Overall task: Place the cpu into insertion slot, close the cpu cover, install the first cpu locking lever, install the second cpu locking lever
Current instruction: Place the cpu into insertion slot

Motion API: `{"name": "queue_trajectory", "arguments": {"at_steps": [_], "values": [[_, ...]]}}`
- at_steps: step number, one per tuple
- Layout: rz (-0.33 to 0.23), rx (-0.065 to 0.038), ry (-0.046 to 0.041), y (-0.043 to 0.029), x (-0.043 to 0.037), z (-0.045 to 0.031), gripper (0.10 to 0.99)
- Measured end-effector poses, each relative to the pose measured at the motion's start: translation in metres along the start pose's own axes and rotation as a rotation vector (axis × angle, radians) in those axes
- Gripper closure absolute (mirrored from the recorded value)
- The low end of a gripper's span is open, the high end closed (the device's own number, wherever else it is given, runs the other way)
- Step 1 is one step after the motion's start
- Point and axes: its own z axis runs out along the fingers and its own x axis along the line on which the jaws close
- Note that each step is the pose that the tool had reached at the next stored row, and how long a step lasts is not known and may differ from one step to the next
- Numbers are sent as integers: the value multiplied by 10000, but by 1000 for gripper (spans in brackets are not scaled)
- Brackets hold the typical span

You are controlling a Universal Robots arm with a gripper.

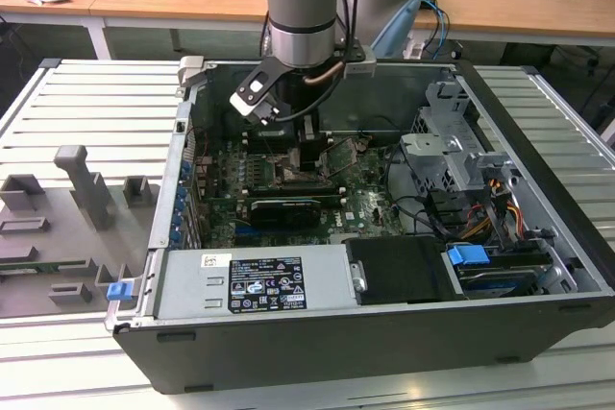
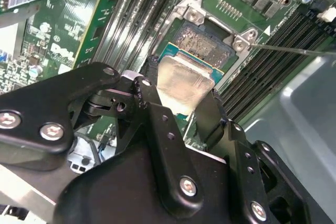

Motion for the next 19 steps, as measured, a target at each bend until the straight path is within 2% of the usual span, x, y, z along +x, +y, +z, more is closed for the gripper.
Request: {"name": "queue_trajectory", "arguments": {"at_steps": [3,5,9,19], "values": [[1,0,-1,-49,38,80,561],[0,0,-1,-70,71,164,561],[2,0,0,-81,118,243,561],[49,-1,-15,-89,126,312,561]]}}
